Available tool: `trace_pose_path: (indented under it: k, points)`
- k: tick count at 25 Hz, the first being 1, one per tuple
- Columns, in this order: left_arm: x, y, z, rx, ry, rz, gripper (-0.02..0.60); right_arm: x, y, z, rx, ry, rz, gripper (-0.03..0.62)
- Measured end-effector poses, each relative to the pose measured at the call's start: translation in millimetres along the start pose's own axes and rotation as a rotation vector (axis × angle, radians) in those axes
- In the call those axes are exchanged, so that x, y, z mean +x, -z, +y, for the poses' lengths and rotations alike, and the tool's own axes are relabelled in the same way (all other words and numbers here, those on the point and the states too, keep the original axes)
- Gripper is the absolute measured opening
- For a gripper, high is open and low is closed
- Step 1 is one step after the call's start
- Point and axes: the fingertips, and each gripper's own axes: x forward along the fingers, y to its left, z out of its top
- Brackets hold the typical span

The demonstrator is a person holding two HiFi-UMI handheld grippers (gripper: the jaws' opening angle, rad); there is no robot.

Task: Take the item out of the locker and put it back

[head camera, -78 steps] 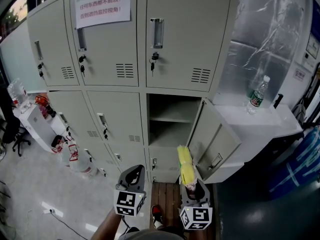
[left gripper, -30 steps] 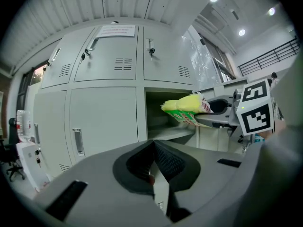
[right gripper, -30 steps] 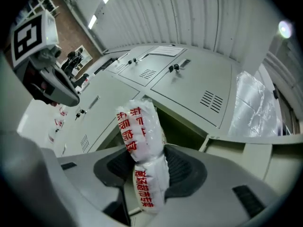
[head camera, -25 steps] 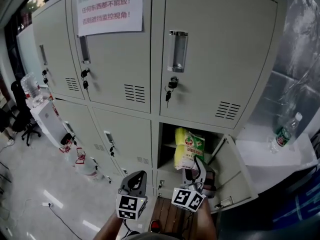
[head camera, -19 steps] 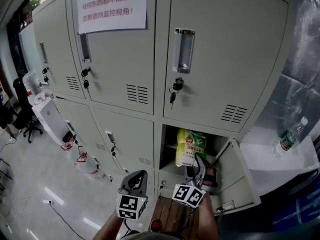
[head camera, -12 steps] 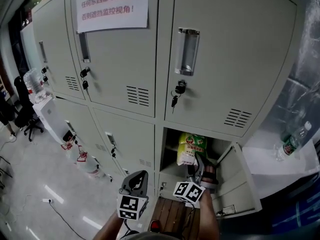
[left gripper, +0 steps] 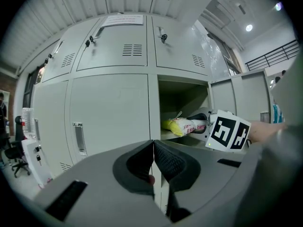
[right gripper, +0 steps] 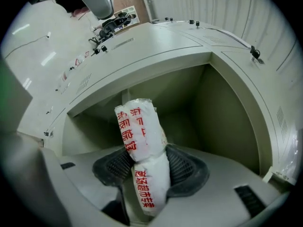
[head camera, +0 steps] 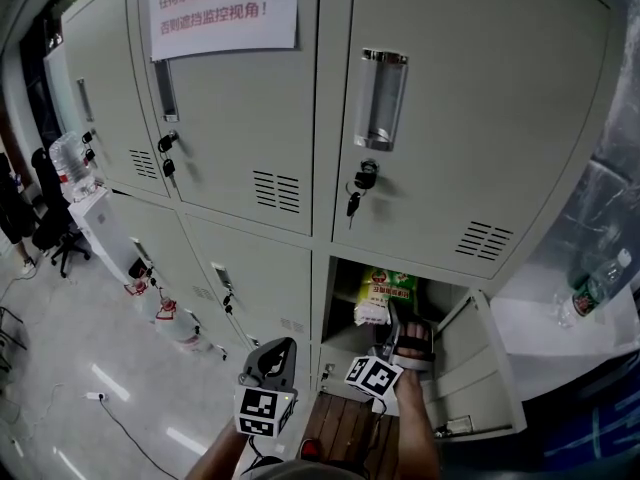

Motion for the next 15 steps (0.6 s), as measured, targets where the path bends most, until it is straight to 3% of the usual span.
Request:
trace_pose_path:
  k: [9,15]
  points:
    - [-2,-3,2,0.004,-0.01,-0.006,0.025,1,0,2,-0.019,0.007,0.001,0.246]
    - [-7,0,1,0.002,-0.006,0.002,0.025,-1,-2,9,0.024,-0.037,-0.023,0.337]
